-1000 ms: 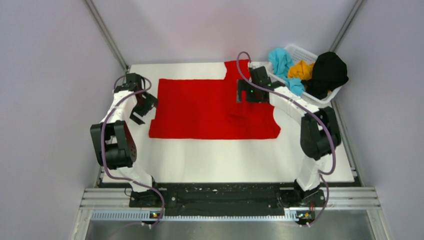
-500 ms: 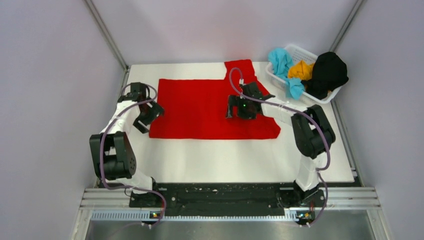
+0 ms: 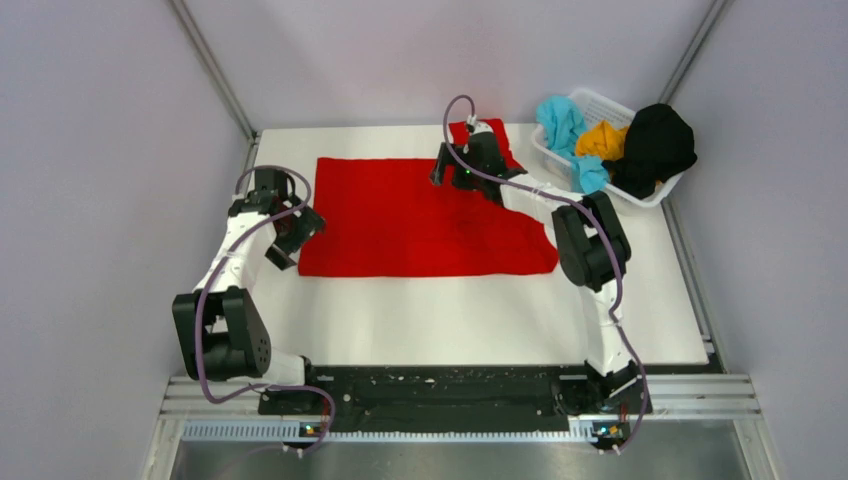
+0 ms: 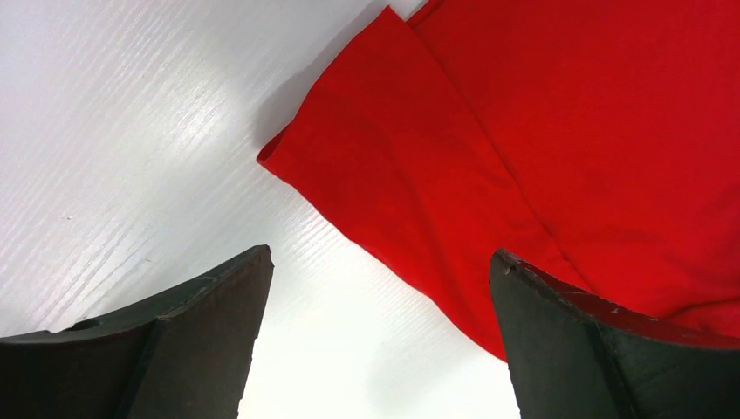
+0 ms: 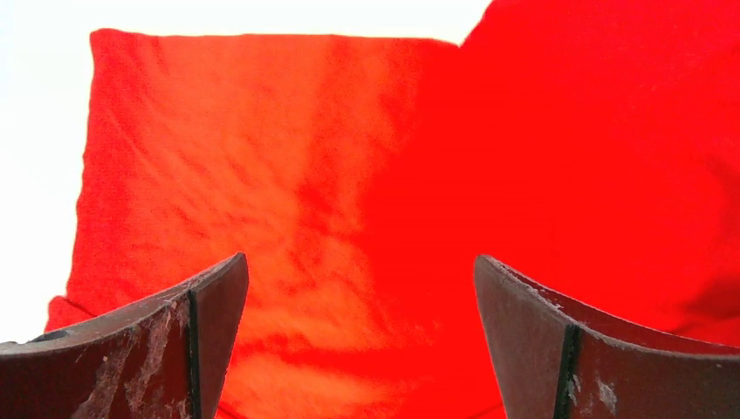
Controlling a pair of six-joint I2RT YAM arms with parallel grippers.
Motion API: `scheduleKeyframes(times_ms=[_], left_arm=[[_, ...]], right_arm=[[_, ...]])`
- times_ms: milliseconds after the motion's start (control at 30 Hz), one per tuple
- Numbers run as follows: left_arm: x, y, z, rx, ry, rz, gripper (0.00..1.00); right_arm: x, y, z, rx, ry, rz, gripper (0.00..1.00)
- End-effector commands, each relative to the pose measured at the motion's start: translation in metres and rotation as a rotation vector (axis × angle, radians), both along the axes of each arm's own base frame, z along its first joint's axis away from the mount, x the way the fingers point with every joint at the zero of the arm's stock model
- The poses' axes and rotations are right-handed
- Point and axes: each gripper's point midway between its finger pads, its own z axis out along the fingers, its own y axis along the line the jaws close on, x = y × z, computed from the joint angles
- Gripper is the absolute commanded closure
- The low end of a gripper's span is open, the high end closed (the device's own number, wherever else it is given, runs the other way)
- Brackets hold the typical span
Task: Fold and stack the t-shirts
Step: Fold the flattened tshirt in 1/3 of the way
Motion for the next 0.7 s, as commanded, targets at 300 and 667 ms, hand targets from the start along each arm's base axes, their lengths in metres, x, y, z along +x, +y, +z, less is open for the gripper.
scheduleKeyframes(times_ms=[300,667], left_arm=[[0.0,-0.004,0.006,-0.008,-0.038,-0.032,0.01],[0.003,-0.007,-0.003,-0.016,-0.021,-0.059,0.01]], right_arm=[[-0.079,-0.05,0.021,0.043,0.052,-0.161,0.01],[-0.077,-0.059,-0.017,0.147,0.11,-0.335,0.01]])
